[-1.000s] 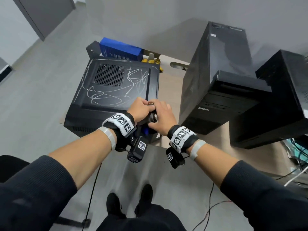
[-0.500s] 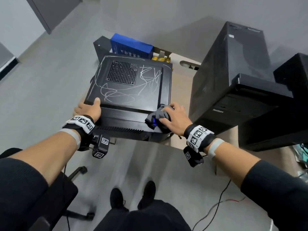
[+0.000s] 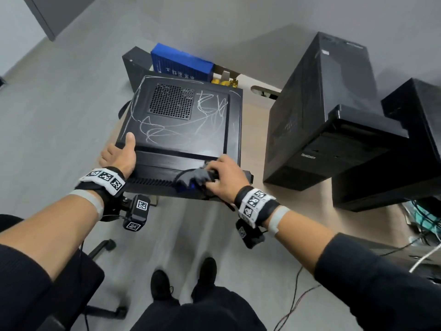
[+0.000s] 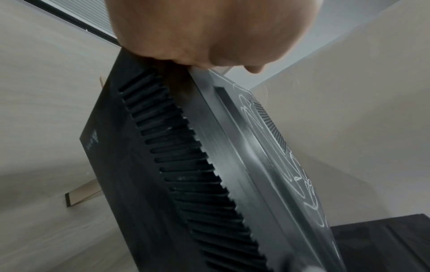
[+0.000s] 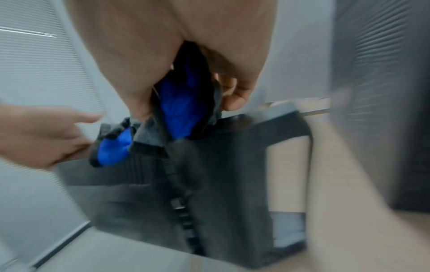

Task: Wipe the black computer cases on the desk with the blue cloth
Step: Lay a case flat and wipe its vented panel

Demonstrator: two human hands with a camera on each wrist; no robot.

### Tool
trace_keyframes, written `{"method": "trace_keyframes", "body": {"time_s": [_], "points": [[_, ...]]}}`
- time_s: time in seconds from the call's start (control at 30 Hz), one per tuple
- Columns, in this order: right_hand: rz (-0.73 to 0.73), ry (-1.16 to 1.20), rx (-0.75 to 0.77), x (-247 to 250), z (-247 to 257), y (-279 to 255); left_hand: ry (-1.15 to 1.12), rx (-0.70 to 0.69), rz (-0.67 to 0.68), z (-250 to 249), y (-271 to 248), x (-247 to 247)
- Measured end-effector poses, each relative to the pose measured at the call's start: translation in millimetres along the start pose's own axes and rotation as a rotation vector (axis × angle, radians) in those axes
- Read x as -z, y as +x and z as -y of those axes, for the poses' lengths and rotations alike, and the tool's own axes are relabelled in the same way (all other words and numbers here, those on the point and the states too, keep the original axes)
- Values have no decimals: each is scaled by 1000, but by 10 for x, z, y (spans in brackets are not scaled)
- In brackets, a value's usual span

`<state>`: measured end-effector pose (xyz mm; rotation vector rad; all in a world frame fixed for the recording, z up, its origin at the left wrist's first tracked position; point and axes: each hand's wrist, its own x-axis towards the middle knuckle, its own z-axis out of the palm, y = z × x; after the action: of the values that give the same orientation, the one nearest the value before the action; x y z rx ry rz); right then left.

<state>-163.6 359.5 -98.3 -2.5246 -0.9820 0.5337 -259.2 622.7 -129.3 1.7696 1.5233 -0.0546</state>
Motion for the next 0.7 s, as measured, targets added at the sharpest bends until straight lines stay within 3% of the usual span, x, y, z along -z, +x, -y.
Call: {"method": "trace_keyframes", "body": {"time_s": [0.1,0.17,0.33,0.53,0.63,0.7], "points": [[-59,-40,-187,333,-411,-95,-28,-1,20,-14,-20,26],[-72,-100,-211,397,-393,-8,-46,10,49,-15,-6,45],[-78,-196,-50,75,123,362,-145,-16,77,46,0,91],[-53,-286,95,-334,1191,1020,-383,-52,130,114,56,68],[33,-318,111,-396,1512,1229,-533,0,154,362,522,-68],[81,-342,86,-255,1401,1175,-566,7,210,562,854,-215]]}}
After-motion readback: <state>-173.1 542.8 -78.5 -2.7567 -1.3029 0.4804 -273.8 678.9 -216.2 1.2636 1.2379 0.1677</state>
